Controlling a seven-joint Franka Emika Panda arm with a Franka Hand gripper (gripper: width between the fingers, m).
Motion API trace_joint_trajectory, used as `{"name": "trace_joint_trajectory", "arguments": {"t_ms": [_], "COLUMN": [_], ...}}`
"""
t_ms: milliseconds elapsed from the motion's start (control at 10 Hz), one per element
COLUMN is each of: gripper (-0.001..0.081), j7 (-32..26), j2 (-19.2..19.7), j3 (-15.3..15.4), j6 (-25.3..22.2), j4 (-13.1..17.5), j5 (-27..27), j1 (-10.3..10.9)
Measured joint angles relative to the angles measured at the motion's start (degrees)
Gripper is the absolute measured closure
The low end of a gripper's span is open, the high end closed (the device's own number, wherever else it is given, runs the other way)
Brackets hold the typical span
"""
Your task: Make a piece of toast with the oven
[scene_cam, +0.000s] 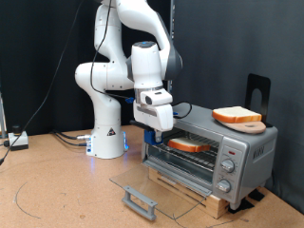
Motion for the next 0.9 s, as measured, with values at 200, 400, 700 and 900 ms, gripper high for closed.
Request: {"name": "trace_joint_trajectory", "arguments": {"t_ms": [200, 400, 700, 900], "gripper": [0.0411, 0.0411, 0.0411, 0.0411], "j7": [-1.6, -4.8, -8.2, -8.2], "j2": [0.0, 0.0, 0.0, 0.4], "j3": [-0.8, -2.6, -7.1, -9.2], "j6": [-0.3, -1.9, -7.0, -9.8], "j4": [0.5, 0.7, 2.1, 3.3], "j5": [-2.5, -5.6, -6.3, -6.5], "j1": [-2.3, -5.4, -8.9, -10.9]}}
